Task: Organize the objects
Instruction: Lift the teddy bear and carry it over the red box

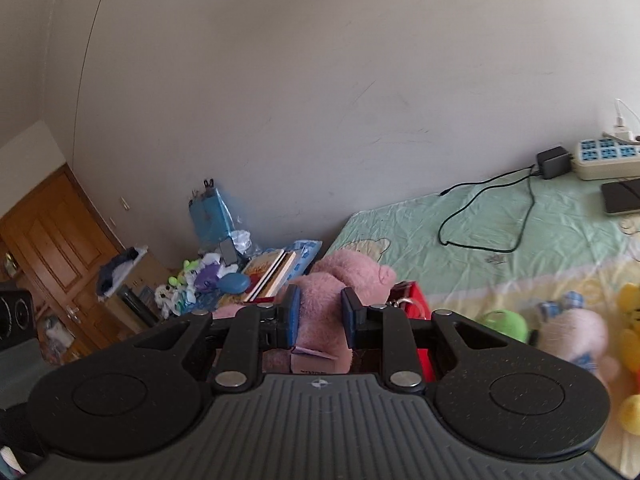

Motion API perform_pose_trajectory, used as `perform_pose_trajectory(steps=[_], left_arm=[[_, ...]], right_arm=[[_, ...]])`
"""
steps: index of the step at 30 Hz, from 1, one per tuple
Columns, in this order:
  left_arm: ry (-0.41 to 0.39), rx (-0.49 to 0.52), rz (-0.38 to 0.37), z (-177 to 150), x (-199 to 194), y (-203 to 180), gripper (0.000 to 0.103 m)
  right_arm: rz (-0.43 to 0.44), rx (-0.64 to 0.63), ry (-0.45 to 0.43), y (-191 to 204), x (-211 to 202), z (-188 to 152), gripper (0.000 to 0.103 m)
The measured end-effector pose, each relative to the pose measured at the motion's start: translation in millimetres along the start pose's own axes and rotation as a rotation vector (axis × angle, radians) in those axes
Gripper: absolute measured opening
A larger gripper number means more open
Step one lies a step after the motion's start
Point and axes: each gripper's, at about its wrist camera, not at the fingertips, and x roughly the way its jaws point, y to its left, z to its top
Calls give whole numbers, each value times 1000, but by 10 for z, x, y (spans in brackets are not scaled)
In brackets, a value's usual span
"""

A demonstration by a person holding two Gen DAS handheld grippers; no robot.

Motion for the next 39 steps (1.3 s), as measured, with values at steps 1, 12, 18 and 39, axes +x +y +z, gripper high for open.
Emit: perform_pose_trajectory(steps=[1,12,18,39], left_arm=[[8,-2,4,-12,10,99,73],[158,-5,-34,-284,472,777,71],[223,43,-54,-414,593,859,70],[291,35,-127,-423,641,914,83]], right_arm=[[-7,-8,4,31,69,-35,24],[-167,3,71,107,501,-500,23],[-240,32,84,143,553,-621,24],[-313,104,74,197,436,-673,26]])
